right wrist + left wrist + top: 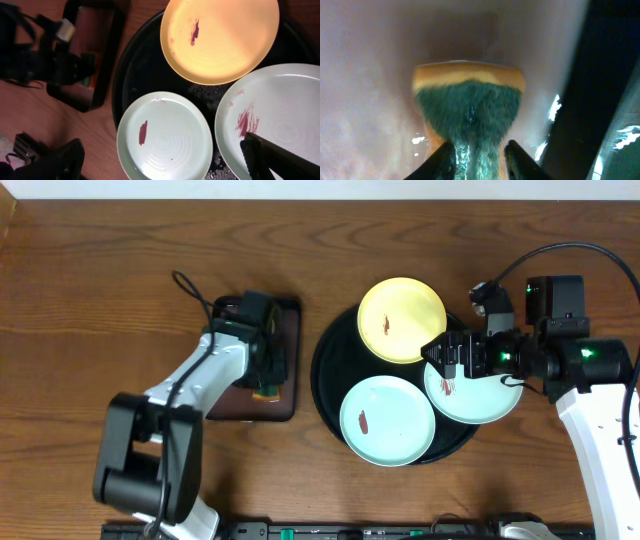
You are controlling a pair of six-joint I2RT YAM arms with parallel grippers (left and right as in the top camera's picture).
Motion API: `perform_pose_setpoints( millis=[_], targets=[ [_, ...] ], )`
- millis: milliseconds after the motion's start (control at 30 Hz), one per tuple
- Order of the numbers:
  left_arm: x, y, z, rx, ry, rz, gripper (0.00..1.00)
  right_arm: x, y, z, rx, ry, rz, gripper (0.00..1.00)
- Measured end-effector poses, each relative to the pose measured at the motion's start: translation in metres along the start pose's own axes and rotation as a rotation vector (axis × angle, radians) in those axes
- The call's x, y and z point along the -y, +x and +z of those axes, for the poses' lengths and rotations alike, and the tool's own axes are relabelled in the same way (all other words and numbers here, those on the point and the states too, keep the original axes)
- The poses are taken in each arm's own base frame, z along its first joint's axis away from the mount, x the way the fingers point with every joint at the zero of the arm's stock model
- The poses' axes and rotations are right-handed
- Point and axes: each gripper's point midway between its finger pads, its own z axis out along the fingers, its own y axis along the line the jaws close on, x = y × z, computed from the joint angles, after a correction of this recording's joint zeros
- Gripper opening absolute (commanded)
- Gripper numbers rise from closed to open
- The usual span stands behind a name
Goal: Clean dirty plates on tray and stack at the side
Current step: 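Grasp the green-yellow sponge with the left gripper and lift it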
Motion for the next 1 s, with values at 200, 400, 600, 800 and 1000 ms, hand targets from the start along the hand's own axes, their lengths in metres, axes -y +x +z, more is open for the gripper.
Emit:
perform_pose_setpoints(
  millis=[200, 400, 600, 800, 1000],
  targets=[
    [0.002, 0.008, 0.016, -0.038, -0.032, 0.027, 0.07, 0.002, -0.007, 0.0, 0.026, 0.01, -0.021, 0.87],
    [0.002, 0.008, -0.001, -0.086, -0.047, 0.016, 0.07, 0.027, -0.029, 0.019, 0.064, 0.127, -0.037, 0.61],
    [0.021, -0.029, -0.046, 0.012, -0.009, 0.02, 0.08, 0.087, -0.051, 0.08, 0.039, 0.295, 0.007, 0.53],
    [0.031, -0.043, -0.075, 0.093, 0.036, 0.013, 0.07, 0.134, -0.055, 0.133, 0.018, 0.39, 0.032, 0.48],
    [0.047, -0.05, -0.082, 0.129, 0.121, 0.014, 0.08, 0.15, -0.051, 0.157, 0.004, 0.407, 0.038, 0.26]
  ],
)
